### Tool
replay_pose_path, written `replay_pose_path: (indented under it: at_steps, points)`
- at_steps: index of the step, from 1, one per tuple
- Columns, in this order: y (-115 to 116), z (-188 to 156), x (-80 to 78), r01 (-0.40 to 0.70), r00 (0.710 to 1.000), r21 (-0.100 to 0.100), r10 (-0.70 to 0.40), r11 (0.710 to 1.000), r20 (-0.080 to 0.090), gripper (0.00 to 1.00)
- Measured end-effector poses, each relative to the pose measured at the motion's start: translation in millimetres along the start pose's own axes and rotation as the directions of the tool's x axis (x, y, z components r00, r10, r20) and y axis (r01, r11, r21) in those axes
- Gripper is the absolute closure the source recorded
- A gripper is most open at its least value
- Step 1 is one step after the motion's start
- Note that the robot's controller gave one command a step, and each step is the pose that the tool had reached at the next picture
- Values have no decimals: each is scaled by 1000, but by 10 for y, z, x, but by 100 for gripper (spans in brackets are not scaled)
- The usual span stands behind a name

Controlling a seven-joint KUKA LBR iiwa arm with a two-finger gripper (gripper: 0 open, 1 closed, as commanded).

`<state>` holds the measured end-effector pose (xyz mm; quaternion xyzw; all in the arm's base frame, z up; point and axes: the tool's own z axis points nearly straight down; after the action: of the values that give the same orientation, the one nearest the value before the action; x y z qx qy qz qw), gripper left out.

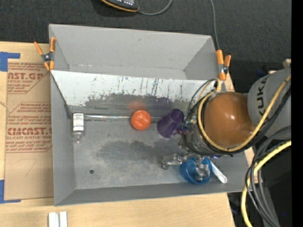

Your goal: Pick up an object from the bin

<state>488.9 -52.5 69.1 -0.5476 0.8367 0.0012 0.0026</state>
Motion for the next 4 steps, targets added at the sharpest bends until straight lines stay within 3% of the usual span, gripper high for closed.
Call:
replay_pose_path:
  at_steps: [1, 2, 3, 4]
  points:
    - [-93, -149, -101, -218, 976, 0, 218, 976, 4, 0]
    - [-82, -10, 110, -16, 1000, -1, 16, 1000, 2, 0]
    - [-118, -183, -84, -254, 967, 1, 254, 967, 7, 100]
    - [-120, -183, -85, -254, 967, 1, 254, 967, 7, 100]
